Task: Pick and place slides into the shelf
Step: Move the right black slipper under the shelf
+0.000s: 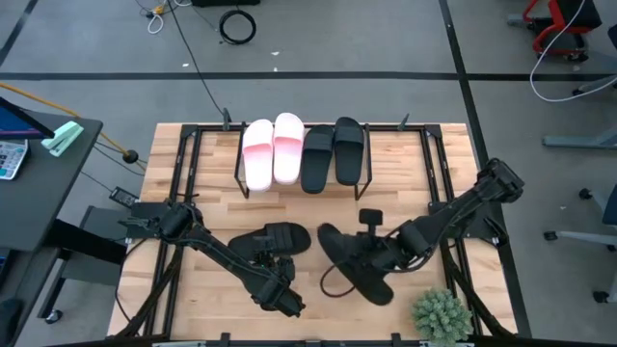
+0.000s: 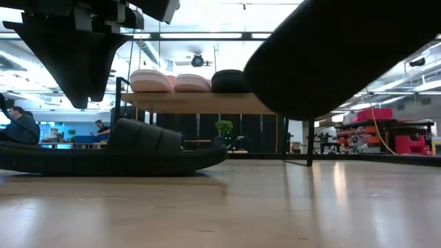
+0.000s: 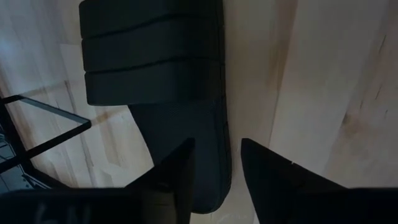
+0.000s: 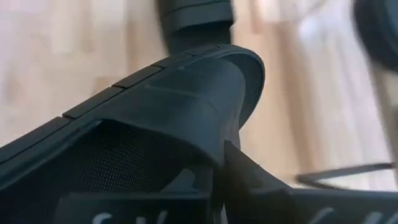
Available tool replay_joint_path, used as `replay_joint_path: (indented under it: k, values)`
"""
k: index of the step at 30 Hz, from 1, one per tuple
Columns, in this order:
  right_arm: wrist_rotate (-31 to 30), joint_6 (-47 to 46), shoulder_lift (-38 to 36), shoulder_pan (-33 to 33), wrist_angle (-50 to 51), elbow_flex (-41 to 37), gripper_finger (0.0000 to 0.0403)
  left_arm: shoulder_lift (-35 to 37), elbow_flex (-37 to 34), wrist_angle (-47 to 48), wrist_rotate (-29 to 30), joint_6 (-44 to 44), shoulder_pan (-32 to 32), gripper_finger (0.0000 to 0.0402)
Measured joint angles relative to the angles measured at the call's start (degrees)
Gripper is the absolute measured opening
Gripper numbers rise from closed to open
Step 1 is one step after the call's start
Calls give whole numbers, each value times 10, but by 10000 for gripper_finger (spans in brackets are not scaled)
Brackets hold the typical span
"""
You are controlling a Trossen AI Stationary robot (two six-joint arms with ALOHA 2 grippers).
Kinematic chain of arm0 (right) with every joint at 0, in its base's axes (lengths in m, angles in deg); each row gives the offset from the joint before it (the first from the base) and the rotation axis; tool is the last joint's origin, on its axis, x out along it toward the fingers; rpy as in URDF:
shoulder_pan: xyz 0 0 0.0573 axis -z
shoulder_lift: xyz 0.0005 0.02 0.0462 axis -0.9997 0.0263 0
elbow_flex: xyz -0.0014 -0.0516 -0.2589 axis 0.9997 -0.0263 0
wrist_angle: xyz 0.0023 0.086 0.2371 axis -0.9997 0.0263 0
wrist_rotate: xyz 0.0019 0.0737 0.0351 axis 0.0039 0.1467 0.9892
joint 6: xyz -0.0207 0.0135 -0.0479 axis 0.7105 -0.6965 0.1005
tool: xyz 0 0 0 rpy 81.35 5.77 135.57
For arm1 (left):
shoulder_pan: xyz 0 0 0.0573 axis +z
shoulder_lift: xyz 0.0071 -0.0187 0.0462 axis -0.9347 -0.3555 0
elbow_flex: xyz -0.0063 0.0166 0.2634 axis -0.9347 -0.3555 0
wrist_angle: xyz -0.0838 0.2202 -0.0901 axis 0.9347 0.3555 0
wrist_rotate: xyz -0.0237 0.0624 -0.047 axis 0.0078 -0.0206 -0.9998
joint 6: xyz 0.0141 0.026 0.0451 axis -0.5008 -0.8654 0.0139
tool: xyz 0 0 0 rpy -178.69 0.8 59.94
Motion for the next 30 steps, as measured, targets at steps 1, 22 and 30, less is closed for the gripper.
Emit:
replay_joint_path:
  k: [1, 22, 30]
  values:
    - [-10, 7, 4, 7, -8, -4, 13, 0, 0, 0, 0, 0, 0, 133]
    - [-90, 118, 177, 164, -21, -4, 21, 0, 0, 1, -3, -2, -1, 117]
    - [-38, 144, 147, 177, -40, -6, 78, 0, 0, -1, 1, -1, 0, 123]
